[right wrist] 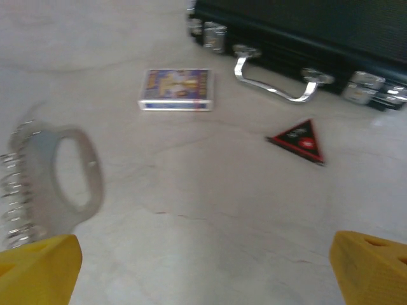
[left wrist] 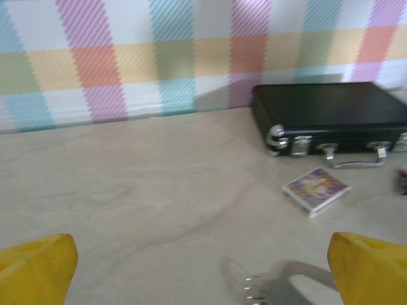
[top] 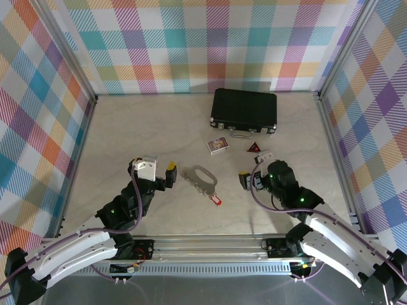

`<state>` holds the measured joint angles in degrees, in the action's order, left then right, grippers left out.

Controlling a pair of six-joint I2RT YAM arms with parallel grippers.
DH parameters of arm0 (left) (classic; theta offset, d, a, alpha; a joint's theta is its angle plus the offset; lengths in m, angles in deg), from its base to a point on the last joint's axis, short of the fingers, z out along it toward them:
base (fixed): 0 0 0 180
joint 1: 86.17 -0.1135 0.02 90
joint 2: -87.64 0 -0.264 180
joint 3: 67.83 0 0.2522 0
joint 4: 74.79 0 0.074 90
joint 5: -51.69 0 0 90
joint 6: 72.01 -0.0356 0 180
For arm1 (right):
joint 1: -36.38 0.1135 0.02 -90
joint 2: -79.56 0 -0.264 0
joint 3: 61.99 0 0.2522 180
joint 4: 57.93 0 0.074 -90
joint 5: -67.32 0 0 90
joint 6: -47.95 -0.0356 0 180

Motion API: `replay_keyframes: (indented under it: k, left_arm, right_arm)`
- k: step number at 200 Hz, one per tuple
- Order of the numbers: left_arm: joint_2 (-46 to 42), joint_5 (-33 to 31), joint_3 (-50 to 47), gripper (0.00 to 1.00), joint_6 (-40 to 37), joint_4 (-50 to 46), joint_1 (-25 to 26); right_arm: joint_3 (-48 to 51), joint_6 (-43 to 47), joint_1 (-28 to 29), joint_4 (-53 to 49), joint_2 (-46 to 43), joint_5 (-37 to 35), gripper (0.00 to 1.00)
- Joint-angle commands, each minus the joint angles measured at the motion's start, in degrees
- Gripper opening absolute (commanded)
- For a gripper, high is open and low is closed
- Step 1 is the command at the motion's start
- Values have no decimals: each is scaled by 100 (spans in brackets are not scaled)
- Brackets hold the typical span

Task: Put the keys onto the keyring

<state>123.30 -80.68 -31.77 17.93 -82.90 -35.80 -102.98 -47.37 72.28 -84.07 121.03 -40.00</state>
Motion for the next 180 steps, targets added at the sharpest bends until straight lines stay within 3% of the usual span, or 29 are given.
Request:
replay_keyframes:
  k: [1, 19, 62, 79, 138, 180]
  left_arm:
    - [181, -1027, -145, 100, -457, 481, -150]
    - [311, -1438, -334, 100, -594, 895, -332]
    - [683, -1479, -797, 100, -644, 1499, -954]
    - [811, -1422, -930, 100, -664, 1701, -1171]
    - [1223, -870, -1446, 100, -161, 2365, -2058]
    - [1466, -575, -1466, 100, -136, 2698, -2418]
  right_arm:
    - [280, -36, -182, 547, -404, -773, 99]
    - [632, 98, -224, 886, -872, -826, 99]
    - [1081, 372, -268, 1036, -1403, -1593, 99]
    - [1150, 326, -292, 1117, -1414, -2059, 99]
    - [1771, 471, -551, 1879, -1129, -2153, 99]
    - [1975, 493, -803, 2582, -753, -2177, 99]
